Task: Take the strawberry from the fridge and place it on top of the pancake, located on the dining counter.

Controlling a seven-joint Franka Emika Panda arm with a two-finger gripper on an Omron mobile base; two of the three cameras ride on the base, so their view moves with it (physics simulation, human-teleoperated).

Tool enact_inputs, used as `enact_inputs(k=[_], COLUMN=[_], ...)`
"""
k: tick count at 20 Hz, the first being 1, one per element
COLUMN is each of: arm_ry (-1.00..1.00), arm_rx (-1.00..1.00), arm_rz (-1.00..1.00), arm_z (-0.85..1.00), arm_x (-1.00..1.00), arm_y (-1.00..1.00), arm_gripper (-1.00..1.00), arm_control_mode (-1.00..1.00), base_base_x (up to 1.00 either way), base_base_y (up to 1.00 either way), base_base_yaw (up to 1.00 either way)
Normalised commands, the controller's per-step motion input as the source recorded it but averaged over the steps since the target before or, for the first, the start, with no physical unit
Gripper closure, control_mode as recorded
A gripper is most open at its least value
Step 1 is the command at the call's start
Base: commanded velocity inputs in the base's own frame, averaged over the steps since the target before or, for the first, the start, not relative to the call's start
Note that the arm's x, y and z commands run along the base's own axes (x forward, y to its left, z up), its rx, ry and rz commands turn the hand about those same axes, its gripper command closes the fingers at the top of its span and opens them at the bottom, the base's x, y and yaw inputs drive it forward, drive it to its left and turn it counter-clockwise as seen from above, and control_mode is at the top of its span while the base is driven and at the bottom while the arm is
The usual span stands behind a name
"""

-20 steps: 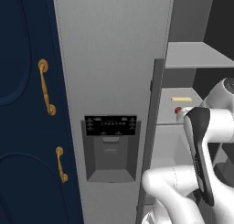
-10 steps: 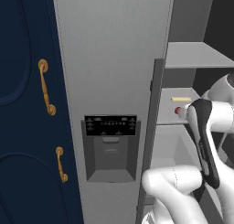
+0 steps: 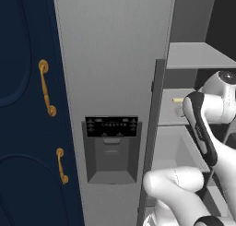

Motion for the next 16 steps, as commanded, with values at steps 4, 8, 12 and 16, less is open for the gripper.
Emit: enact_inputs(k=[4, 8, 12, 16], arm_ry=[0.01, 0.0, 0.1, 0.07], arm_rx=[-0.03, 0.0, 0.0, 0.0], arm_rz=[0.02, 0.04, 0.0, 0.0], arm_z=[-0.33, -0.32, -0.21, -0.19], arm_x=[0.58, 0.53, 0.61, 0.52], arm_y=[-0.25, -0.28, -0.15, -0.18], arm_gripper=[-1.0, -1.0, -1.0, -1.0], arm_control_mode=[-1.0, -1.0, -1.0, -1.0], base_base_x=[0.0, 0.0, 0.0, 0.0], base_base_y=[0.0, 0.0, 0.0, 0.0], base_base_yaw=[0.0, 0.0, 0.0, 0.0])
